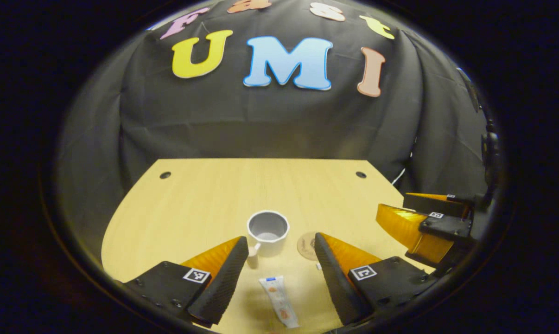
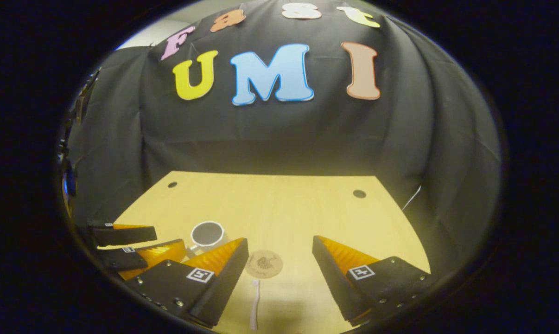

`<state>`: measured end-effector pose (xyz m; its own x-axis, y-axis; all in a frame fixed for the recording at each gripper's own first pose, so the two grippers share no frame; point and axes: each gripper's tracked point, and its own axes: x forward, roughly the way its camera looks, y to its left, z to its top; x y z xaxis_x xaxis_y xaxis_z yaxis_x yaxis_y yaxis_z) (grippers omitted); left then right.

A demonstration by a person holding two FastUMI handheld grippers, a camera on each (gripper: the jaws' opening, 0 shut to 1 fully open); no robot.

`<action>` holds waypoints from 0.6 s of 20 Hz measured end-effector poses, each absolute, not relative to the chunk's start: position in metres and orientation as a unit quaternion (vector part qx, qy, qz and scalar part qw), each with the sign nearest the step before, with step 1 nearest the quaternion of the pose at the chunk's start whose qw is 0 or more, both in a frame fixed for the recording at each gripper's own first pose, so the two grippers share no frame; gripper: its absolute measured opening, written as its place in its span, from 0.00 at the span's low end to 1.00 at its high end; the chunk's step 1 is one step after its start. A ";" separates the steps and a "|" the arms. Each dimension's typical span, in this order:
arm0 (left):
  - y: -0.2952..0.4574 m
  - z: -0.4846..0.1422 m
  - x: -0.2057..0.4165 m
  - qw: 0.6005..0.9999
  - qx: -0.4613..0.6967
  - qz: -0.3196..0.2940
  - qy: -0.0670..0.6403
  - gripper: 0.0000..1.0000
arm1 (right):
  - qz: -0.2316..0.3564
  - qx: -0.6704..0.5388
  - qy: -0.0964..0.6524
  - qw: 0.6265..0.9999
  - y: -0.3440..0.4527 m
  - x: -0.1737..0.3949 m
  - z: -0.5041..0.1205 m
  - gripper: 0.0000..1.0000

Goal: Put the toothbrush and toothpaste on the desktop into the cup, then pick up the cup and place it on the coaster on the desktop.

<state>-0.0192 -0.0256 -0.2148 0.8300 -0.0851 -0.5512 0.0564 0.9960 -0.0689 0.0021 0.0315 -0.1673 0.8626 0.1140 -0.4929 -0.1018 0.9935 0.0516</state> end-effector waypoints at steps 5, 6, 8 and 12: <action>-0.029 -0.276 -0.037 0.928 -0.051 -0.030 0.367 0.95 | 0.070 0.019 0.339 0.938 0.041 -0.005 -0.219 0.90; -0.027 -0.288 -0.042 0.921 -0.056 -0.028 0.385 0.95 | 0.074 0.019 0.357 0.931 0.042 -0.003 -0.224 0.90; -0.021 -0.311 -0.054 0.904 -0.061 -0.025 0.421 0.96 | 0.081 0.020 0.392 0.916 0.043 0.005 -0.227 0.90; -0.019 -0.346 -0.063 0.883 -0.064 -0.021 0.464 0.95 | 0.094 0.027 0.455 0.885 0.042 0.015 -0.229 0.91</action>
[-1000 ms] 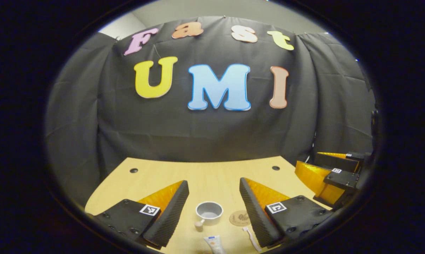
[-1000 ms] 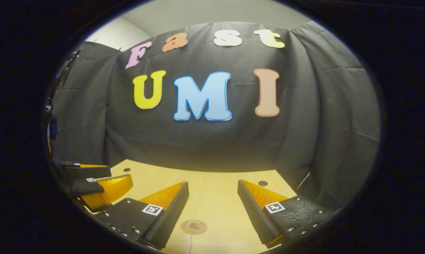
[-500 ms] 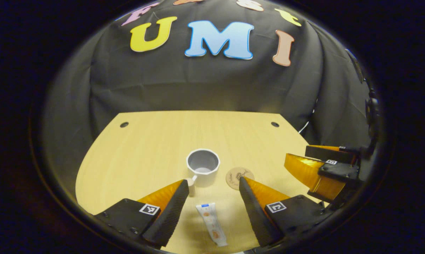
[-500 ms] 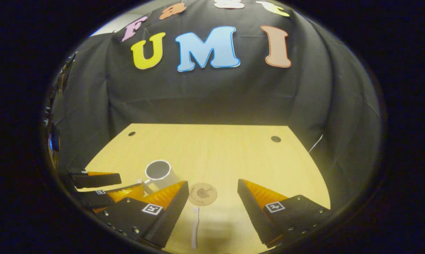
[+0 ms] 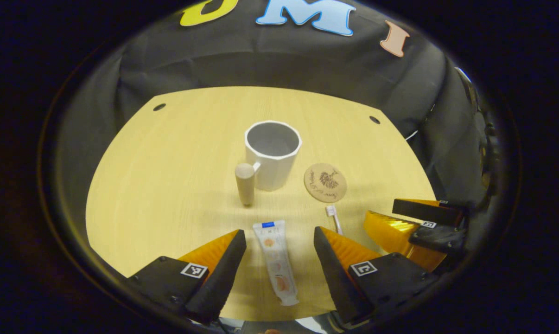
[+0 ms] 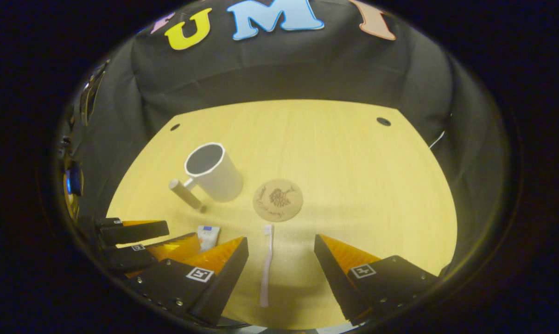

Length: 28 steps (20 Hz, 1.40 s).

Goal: Put the toothbrush and toothpaste on the desktop into the cup, then pick up the cup and place it on the coaster on the desktop.

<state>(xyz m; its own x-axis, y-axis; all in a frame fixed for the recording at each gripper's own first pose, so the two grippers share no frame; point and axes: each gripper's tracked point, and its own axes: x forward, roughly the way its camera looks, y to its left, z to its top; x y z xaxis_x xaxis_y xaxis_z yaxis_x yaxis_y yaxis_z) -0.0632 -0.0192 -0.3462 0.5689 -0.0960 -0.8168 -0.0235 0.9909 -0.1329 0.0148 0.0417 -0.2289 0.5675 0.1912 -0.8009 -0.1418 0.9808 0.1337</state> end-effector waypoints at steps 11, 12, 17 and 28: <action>-0.012 -0.414 -0.091 0.829 -0.061 -0.008 0.555 0.95 | 0.102 0.016 0.570 0.815 0.046 -0.004 -0.270 0.91; -0.012 -0.417 -0.092 0.826 -0.060 -0.007 0.560 0.95 | 0.100 0.015 0.578 0.810 0.046 -0.008 -0.276 0.91; -0.007 -0.429 -0.095 0.816 -0.034 -0.003 0.578 0.95 | 0.086 -0.002 0.612 0.786 0.039 -0.016 -0.284 0.91; 0.001 -0.432 -0.088 0.800 -0.023 0.027 0.599 0.92 | 0.062 -0.028 0.656 0.751 0.038 -0.021 -0.290 0.94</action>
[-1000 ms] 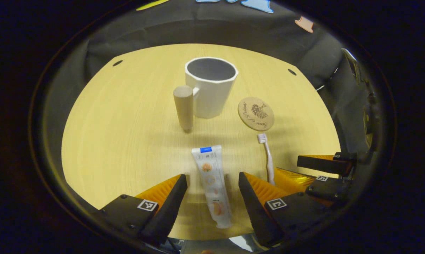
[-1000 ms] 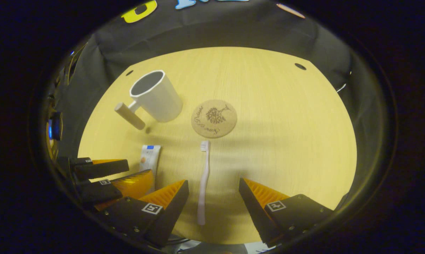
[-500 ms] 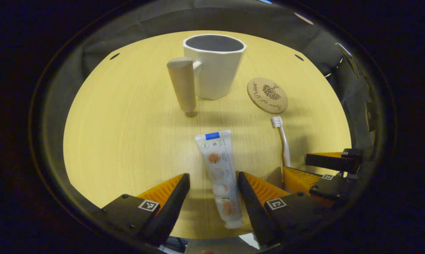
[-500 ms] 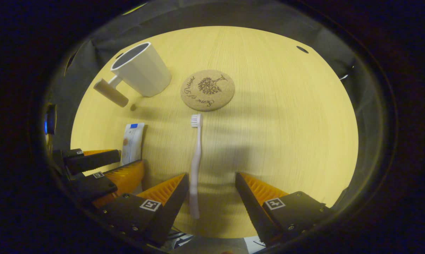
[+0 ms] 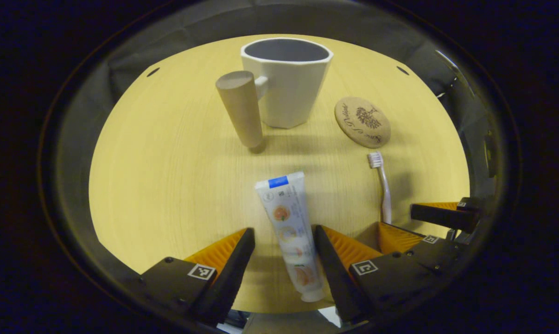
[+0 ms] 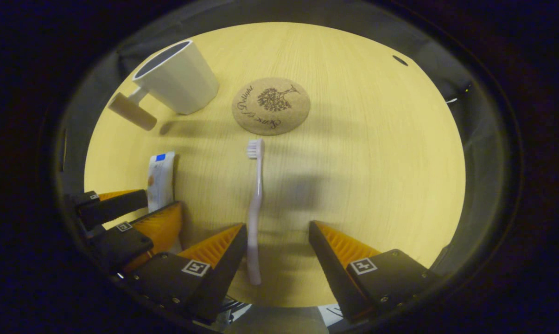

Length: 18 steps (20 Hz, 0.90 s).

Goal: Put the toothbrush and toothpaste on the desktop into the cup, then pick up the cup and place it on the coaster on the desktop.

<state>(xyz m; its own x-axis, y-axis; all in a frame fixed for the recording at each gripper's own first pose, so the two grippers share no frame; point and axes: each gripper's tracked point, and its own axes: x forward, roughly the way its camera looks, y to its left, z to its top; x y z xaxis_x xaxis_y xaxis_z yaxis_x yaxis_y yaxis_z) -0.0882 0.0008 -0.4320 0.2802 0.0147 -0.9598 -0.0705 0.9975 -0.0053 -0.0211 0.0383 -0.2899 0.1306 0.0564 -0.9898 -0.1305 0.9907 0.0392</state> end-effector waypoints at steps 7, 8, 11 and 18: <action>0.005 -0.428 -0.086 0.796 -0.026 0.036 0.604 0.84 | 0.063 -0.036 0.673 0.736 0.037 -0.021 -0.289 0.67; 0.006 -0.426 -0.086 0.793 -0.029 0.037 0.607 0.68 | 0.066 -0.040 0.676 0.733 0.037 -0.021 -0.290 0.67; 0.007 -0.424 -0.086 0.788 -0.024 0.032 0.614 0.67 | 0.060 -0.029 0.683 0.727 0.037 -0.020 -0.292 0.21; 0.001 -0.412 -0.085 0.786 -0.010 0.025 0.618 0.31 | 0.059 0.007 0.696 0.715 0.033 -0.017 -0.290 0.03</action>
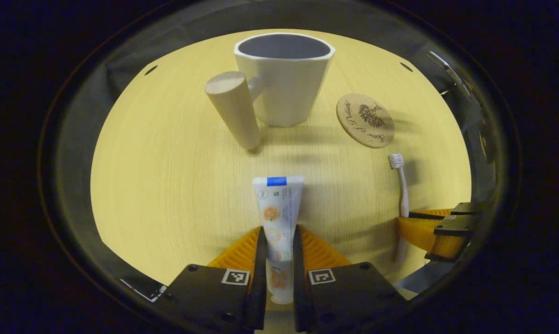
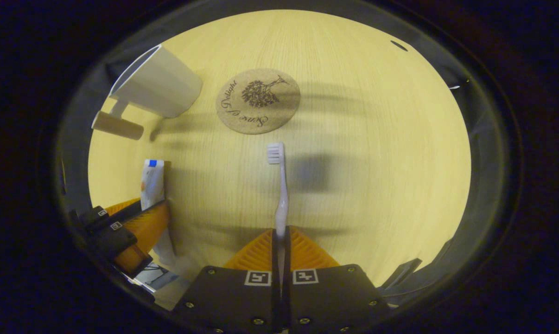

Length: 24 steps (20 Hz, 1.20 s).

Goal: Put the toothbrush and toothpaste on the desktop into the cup, then pick up the cup and place it on the coaster on the desktop.

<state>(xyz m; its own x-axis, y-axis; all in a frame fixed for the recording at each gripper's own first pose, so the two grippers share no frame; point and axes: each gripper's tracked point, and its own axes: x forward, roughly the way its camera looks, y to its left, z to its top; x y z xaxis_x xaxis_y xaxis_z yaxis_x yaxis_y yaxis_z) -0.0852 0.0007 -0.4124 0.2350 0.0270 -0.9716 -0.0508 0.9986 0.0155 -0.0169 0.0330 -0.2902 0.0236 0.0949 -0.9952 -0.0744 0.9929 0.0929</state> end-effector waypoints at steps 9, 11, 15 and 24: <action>-0.003 -0.398 -0.097 0.782 -0.056 0.009 0.621 0.32 | 0.053 0.034 0.697 0.714 0.032 -0.014 -0.291 0.02; -0.007 -0.385 -0.099 0.786 -0.061 0.006 0.616 0.31 | 0.054 0.036 0.697 0.714 0.032 -0.013 -0.290 0.02; -0.012 -0.358 -0.094 0.798 -0.079 0.003 0.597 0.32 | 0.056 0.036 0.694 0.717 0.032 -0.013 -0.291 0.02; -0.013 -0.304 -0.083 0.826 -0.080 -0.006 0.558 0.31 | 0.058 0.040 0.689 0.721 0.032 -0.013 -0.291 0.02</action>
